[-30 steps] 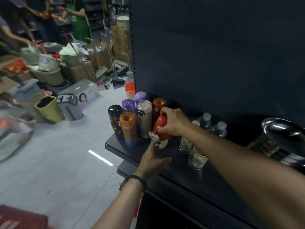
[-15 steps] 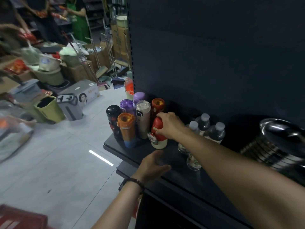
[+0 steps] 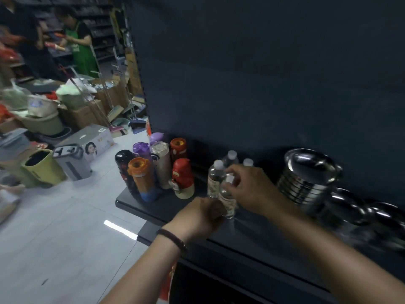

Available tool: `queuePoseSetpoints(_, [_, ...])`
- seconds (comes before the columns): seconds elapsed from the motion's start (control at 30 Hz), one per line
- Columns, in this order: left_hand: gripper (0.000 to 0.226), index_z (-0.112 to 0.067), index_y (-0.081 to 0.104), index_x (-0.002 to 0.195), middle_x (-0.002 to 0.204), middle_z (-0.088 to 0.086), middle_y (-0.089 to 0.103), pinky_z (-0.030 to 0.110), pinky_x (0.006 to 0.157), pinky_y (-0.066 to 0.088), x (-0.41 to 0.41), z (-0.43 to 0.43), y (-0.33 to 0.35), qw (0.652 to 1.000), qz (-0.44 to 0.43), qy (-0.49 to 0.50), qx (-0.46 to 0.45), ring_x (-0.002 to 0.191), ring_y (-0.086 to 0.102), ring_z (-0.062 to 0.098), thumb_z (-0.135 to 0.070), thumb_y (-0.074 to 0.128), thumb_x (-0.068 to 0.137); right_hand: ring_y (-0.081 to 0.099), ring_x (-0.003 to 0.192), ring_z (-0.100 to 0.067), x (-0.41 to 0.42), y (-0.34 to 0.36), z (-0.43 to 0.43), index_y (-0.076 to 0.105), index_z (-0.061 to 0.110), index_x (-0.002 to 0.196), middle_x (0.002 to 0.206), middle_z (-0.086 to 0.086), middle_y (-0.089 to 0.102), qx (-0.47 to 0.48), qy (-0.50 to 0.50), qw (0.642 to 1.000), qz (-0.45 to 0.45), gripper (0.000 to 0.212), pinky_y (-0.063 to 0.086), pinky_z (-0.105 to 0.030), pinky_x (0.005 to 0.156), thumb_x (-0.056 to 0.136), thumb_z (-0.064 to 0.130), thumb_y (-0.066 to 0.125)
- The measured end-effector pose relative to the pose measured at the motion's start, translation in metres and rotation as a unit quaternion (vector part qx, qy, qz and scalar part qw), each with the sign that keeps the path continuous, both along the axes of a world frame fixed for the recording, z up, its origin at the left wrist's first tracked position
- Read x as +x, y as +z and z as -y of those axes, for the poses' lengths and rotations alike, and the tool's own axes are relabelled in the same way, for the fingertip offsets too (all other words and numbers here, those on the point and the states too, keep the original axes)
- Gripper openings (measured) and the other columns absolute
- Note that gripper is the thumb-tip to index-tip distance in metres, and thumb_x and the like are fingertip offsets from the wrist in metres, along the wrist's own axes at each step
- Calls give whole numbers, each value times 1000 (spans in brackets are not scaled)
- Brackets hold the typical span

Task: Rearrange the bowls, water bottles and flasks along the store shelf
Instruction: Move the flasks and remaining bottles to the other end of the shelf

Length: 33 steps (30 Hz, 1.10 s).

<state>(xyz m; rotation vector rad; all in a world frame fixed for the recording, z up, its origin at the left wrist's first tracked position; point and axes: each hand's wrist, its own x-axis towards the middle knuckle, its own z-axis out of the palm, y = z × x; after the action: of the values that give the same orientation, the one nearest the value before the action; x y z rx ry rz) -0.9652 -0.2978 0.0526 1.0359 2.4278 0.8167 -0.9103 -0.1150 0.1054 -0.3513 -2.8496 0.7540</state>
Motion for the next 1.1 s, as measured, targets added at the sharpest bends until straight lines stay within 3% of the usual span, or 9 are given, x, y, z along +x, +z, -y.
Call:
queuePoseSetpoints(0.1, [23,-27,75,109,114,-3,76,42,92,59,30,-47,22,994,-67,-71,-55,107,71,22,-42,60,98,66,85,-13,64,5,-42,69,32,113,89,11,70,33,-39,999,-17,30,54,-36,77,88,49,71])
queuePoseSetpoints(0.2, [25,-28,69,104,111,-1,74,37,86,56,67,-102,35,982,-114,-133,-68,106,71,24,-48,57,97,67,88,-16,129,6,-88,69,30,108,91,10,71,29,-93,995,-10,24,53,-36,78,88,42,73])
queuePoseSetpoints(0.33, [30,-39,62,115,102,-14,75,38,88,61,129,-182,38,984,-91,-148,-32,99,73,15,-56,60,90,68,90,-11,226,8,-152,69,33,111,92,13,71,-1,-177,984,24,26,56,-37,82,89,46,69])
queuePoseSetpoints(0.5, [27,-37,64,120,100,-17,73,33,88,57,224,-283,42,966,-76,-244,-29,99,71,11,-51,64,96,69,98,-17,353,8,-233,70,33,116,96,11,74,9,-305,951,53,28,56,-37,83,93,48,67])
queuePoseSetpoints(0.6, [37,-38,64,125,105,-20,75,40,97,56,285,-345,41,953,-84,-289,-22,105,71,9,-56,62,94,72,105,-23,432,-2,-286,70,32,122,112,5,78,-3,-366,929,48,41,59,-39,85,91,58,61])
queuePoseSetpoints(0.77, [32,-27,69,126,117,-8,77,32,94,58,363,-424,31,935,-78,-347,-13,107,72,13,-44,69,98,73,109,-34,529,-31,-365,70,32,124,114,-7,79,-16,-441,895,56,37,58,-39,83,91,49,70])
queuePoseSetpoints(0.87, [34,-24,67,130,121,-7,75,27,92,55,396,-461,27,930,-78,-360,-16,109,70,13,-42,69,100,71,110,-39,559,-46,-414,62,29,136,119,-14,76,-27,-475,879,14,51,55,-40,84,89,43,75])
queuePoseSetpoints(1.0, [38,-27,69,132,126,-5,75,32,101,57,432,-502,18,930,-75,-358,-20,113,71,12,-44,71,98,56,117,-46,570,-52,-482,35,15,159,141,-24,45,-16,-502,865,-14,86,53,-46,92,91,45,78])
queuePoseSetpoints(1.1, [37,-26,71,129,122,-6,76,32,99,58,452,-517,13,932,-90,-351,-18,111,71,11,-44,73,97,53,123,-46,569,-47,-521,24,27,162,141,-20,36,-14,-511,859,-39,93,56,-50,94,90,45,79])
